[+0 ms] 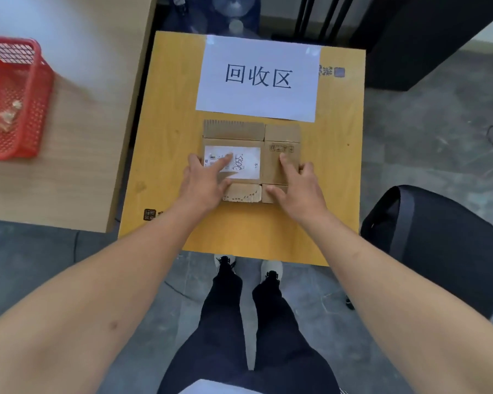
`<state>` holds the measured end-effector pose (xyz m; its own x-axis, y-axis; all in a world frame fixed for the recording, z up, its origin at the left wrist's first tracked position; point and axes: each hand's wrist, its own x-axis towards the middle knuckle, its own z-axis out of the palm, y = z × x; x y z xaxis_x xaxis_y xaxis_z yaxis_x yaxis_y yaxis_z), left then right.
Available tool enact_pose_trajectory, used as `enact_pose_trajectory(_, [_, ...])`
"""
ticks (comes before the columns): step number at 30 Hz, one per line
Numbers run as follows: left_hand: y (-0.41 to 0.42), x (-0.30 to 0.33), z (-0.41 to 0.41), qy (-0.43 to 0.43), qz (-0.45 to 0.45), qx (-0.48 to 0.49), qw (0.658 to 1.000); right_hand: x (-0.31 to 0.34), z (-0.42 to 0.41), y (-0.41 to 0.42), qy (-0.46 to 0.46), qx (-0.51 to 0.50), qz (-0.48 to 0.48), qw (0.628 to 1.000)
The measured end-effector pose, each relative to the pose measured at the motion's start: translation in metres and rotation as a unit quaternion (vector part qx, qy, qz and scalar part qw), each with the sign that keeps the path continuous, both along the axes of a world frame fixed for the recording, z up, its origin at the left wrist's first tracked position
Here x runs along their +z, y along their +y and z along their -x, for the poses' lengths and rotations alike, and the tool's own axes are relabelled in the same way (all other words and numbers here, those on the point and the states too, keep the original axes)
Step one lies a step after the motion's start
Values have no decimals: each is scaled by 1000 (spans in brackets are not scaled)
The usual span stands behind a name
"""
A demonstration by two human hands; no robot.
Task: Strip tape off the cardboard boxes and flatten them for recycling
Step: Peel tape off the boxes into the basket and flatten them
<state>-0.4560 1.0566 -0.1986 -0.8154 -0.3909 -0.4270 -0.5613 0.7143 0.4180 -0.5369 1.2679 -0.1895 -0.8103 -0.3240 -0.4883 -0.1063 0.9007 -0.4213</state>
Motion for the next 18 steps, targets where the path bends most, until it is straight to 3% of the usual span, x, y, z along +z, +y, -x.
enact_pose_trajectory(4, [-1, -7, 15, 1, 41, -18, 999, -2, 11, -13, 11, 15, -54, 998])
enact_pose_trajectory(8, [-3, -14, 24, 15, 134, -100, 986, 4, 16, -30, 127, 94, -169, 973])
enact_pose_trajectory(18, [-10, 8, 43, -51, 139, -182, 972, 4, 19, -43, 55, 102, -101, 988])
